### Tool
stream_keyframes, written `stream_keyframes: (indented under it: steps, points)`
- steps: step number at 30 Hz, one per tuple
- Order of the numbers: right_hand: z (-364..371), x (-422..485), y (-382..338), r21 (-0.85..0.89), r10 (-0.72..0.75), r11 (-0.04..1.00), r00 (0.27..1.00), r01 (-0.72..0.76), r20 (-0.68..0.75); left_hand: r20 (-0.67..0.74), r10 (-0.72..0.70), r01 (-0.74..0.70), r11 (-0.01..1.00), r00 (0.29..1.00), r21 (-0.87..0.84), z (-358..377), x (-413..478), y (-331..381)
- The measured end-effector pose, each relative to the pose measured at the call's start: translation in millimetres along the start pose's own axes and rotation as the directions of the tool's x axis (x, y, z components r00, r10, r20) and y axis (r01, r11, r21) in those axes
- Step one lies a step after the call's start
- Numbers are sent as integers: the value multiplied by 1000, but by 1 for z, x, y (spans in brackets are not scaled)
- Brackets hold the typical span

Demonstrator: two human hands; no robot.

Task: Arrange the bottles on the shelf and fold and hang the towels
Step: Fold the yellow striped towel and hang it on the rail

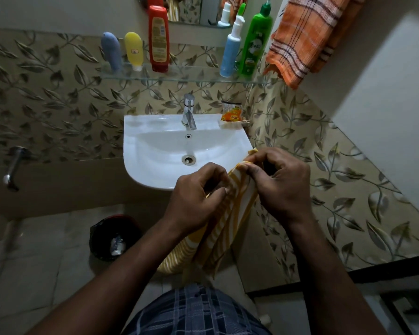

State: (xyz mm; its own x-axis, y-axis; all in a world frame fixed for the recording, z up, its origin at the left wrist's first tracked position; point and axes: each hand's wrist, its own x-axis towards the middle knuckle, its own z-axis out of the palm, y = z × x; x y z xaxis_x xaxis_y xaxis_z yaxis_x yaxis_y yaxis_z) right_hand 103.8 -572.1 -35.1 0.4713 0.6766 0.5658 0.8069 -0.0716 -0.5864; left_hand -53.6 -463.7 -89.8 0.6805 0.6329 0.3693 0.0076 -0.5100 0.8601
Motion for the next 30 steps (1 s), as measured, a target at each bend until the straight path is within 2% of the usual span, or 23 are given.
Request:
stream_keyframes:
  steps: [6,12,18,22,27,30]
  points:
    - [-7,3,-4,36,32,999,999,-30,-37,-43,16,-15,999,999,36,-1,4,0]
    - [-15,6,-10,27,52,998,996,-50,-77,-10,128,-125,982,992,142,4,3,-4]
    - [-19,8,-13,0,62,998,993,-62,-100,-68,129,-112,971,989,212,15,7,0]
    - [-26,10,-6,-27,75,996,988,-79,-137,-127,-8,22,994,992,105,13,12,-2]
    - [-33,7,6,-81,84,992,986,-96,-142,-32,-151,149,986,988,-76,7,11,-1]
    - [-34,6,7,-93,76,992,985,-91,-155,-45,-187,182,977,981,-108,6,11,1]
